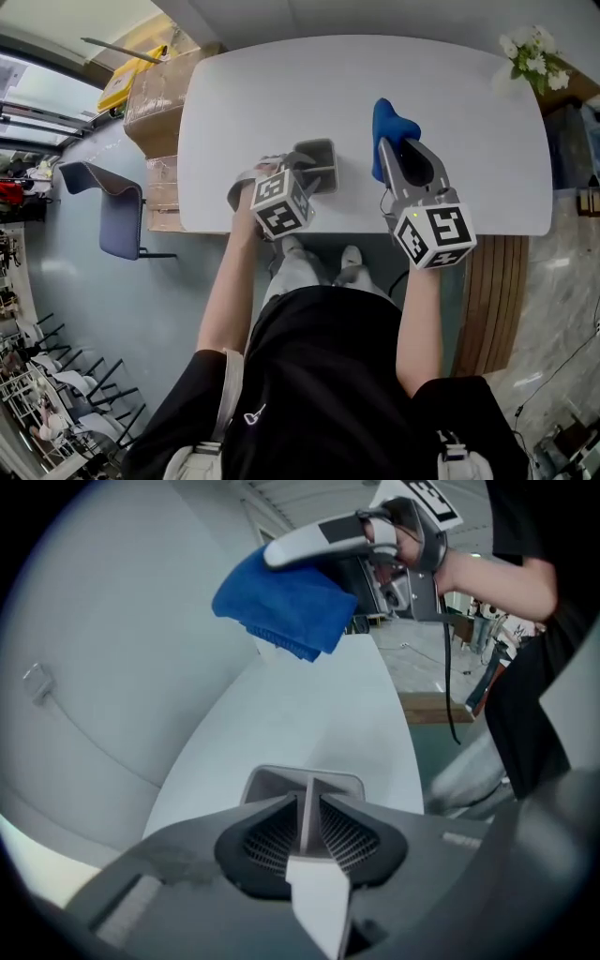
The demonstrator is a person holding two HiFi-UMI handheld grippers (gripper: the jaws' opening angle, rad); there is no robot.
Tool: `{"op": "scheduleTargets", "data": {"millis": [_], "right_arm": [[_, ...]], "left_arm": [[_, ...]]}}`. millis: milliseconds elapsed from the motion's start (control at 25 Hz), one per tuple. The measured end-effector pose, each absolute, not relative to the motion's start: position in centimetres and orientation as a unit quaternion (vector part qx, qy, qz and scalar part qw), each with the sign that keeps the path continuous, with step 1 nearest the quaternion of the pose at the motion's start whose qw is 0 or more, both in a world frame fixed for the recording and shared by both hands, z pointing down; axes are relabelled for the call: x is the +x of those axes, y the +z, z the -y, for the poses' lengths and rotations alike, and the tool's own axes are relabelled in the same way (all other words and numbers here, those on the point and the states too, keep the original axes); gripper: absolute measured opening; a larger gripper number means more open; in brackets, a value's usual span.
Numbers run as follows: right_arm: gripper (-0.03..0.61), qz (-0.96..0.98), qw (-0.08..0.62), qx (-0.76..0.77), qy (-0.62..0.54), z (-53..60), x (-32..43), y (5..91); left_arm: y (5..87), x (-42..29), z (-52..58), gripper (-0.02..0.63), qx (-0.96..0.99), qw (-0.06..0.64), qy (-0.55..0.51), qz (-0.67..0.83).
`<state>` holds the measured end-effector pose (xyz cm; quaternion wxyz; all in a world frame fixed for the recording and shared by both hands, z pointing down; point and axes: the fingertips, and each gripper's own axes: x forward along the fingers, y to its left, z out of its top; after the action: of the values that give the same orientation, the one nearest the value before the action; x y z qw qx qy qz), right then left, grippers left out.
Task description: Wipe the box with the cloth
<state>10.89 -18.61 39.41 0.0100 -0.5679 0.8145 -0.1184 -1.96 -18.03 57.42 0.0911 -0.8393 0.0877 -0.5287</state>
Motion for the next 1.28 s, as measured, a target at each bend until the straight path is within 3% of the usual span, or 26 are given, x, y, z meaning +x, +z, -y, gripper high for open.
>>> {"op": "scheduleTargets", "data": {"millis": [440,1280], "right_arm": [[0.052,-0.802,0.005,-0.582,-0.137,19.3,11.9,40.9],[0.052,-0.800,-0.007,-0.582,-0.145,19.9,13.0,41.9]], "left_arm": [[61.8,-2.4,18.6,0.097,-0.776,0.114,-0.621,-0.020],[65.0,-1.3,18.5,0.063,-0.749,0.087,-0.657,-0.006]]}}
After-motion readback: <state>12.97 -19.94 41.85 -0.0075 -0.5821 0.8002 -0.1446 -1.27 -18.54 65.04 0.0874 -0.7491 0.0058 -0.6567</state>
